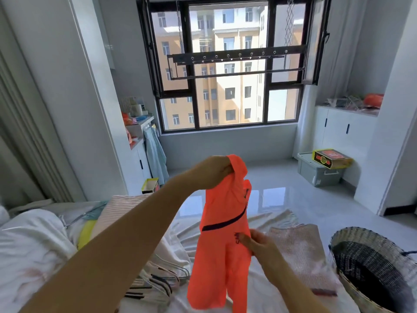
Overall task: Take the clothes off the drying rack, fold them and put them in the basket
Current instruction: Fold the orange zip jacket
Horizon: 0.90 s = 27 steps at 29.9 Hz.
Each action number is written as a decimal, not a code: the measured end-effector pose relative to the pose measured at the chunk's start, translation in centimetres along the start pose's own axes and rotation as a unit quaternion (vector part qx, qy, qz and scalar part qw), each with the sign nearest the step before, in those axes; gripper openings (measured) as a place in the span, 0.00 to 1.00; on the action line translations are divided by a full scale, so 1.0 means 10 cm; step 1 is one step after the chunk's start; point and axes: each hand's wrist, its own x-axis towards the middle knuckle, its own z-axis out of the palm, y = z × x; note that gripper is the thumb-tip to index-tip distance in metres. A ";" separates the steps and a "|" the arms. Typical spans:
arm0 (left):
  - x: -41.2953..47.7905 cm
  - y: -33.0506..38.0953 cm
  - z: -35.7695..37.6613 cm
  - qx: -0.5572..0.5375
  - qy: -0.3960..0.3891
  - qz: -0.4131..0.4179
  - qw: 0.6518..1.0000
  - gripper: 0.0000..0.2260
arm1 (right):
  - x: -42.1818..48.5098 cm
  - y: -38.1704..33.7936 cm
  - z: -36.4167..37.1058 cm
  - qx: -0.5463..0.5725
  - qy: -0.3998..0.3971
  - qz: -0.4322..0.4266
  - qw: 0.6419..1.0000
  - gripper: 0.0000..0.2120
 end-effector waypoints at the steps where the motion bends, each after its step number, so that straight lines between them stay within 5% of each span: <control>1: -0.02 -0.03 -0.08 0.008 -0.010 -0.002 1.000 0.15 | 0.03 -0.07 -0.07 0.007 0.012 -0.003 1.000 0.22; 4: -0.18 -0.26 -0.35 0.027 -0.007 -0.063 0.998 0.15 | 0.12 -0.37 -0.41 0.024 0.052 -0.042 0.997 0.25; 8: -0.41 -0.63 -0.51 -0.012 -0.046 -0.119 0.992 0.10 | 0.16 -0.88 -0.69 -0.063 0.075 -0.071 0.993 0.13; 17: -0.71 -1.04 -0.48 -0.134 -0.036 -0.172 0.975 0.06 | 0.40 -1.23 -0.70 -0.110 0.063 -0.108 0.986 0.08; 19: -0.73 -1.10 -0.44 -0.139 -0.004 -0.186 0.973 0.08 | 0.46 -1.26 -0.65 -0.200 0.073 -0.130 0.968 0.09; 23: -0.76 -1.13 -0.27 -0.215 0.113 -0.235 0.941 0.08 | 0.53 -1.30 -0.52 -0.440 0.072 -0.176 0.878 0.12; 25: -0.77 -1.15 -0.18 -0.213 0.137 -0.267 0.930 0.07 | 0.55 -1.33 -0.49 -0.458 0.048 -0.157 0.874 0.12; 27: -0.78 -1.18 -0.12 -0.211 0.141 -0.288 0.923 0.08 | 0.56 -1.34 -0.53 -0.400 0.018 -0.130 0.907 0.11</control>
